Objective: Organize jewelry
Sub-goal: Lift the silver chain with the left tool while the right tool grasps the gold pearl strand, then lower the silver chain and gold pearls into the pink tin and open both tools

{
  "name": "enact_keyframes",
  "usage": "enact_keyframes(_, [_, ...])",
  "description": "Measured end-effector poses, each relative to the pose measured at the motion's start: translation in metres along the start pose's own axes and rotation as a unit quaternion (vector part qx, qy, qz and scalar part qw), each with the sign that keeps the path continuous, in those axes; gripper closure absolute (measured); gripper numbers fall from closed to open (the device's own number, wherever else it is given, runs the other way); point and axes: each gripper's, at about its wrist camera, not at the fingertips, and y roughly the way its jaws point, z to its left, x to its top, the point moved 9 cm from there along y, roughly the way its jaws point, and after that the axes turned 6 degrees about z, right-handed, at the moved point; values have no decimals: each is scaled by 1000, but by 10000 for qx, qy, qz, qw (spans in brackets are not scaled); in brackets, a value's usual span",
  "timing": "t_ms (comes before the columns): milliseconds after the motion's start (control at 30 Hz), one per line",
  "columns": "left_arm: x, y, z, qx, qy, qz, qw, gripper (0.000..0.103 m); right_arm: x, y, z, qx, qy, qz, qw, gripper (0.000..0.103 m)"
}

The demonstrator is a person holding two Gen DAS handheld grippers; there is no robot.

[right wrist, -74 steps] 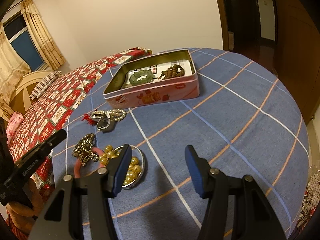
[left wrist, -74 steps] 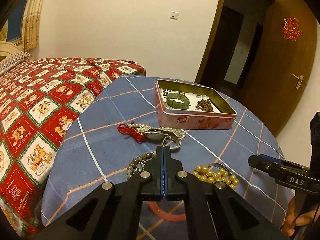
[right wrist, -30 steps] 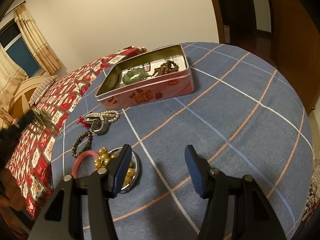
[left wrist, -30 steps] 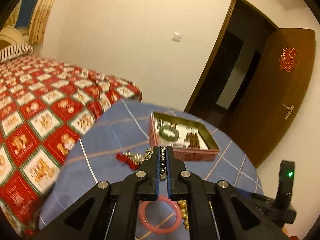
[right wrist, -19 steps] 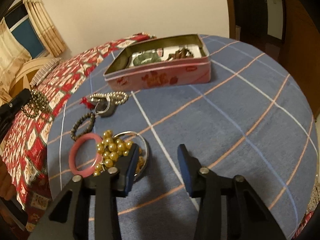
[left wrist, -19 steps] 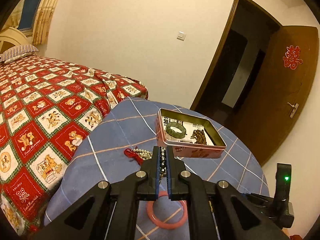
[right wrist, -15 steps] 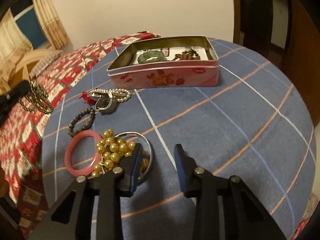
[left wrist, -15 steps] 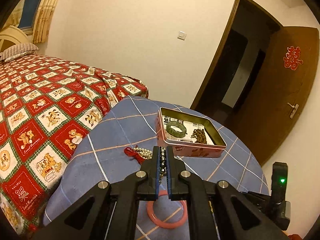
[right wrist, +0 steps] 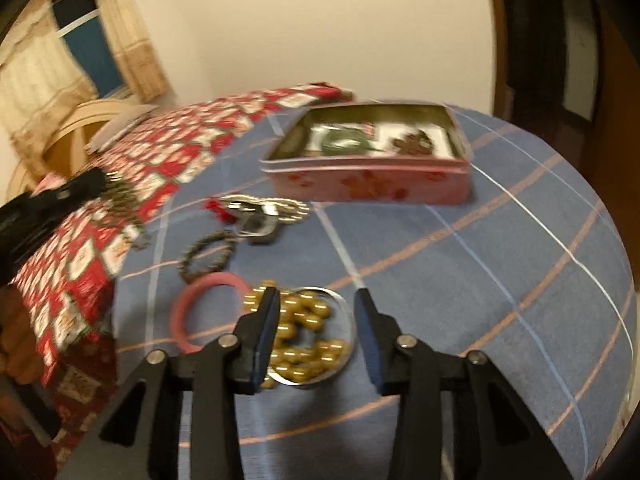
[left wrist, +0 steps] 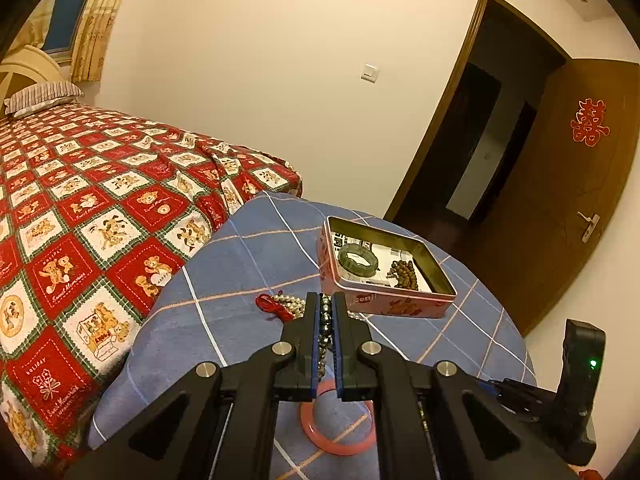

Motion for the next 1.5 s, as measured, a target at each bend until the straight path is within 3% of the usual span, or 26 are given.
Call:
enact_keyframes(200, [0, -2, 0, 0, 7, 21, 10000, 99, -6, 35, 18, 93, -235, 479, 9985, 62])
enact_keyframes(233, [0, -3, 0, -2, 1, 18, 10000, 99, -3, 34, 18, 68, -262, 357, 9990, 72])
enact_keyframes(333, [0, -3, 1, 8, -12, 13, 10000, 99, -2, 35, 15, 526, 68, 524, 9972, 89])
enact_keyframes(733, [2, -7, -7, -82, 32, -28, 10000, 99, 51, -50, 23, 1234, 325, -528, 9904, 89])
enact_keyframes(900, [4, -9, -12, -132, 95, -61, 9999, 99, 80, -80, 27, 1283, 265, -899, 9873, 89])
enact_keyframes(1133, [8, -7, -21, -187, 212, -84, 9996, 99, 96, -86, 13, 1077, 378, -1141, 9869, 89])
enact_keyframes(1500, [24, 25, -47, -394, 431, 8, 9983, 99, 106, -70, -20, 893, 577, -1060, 9887, 89])
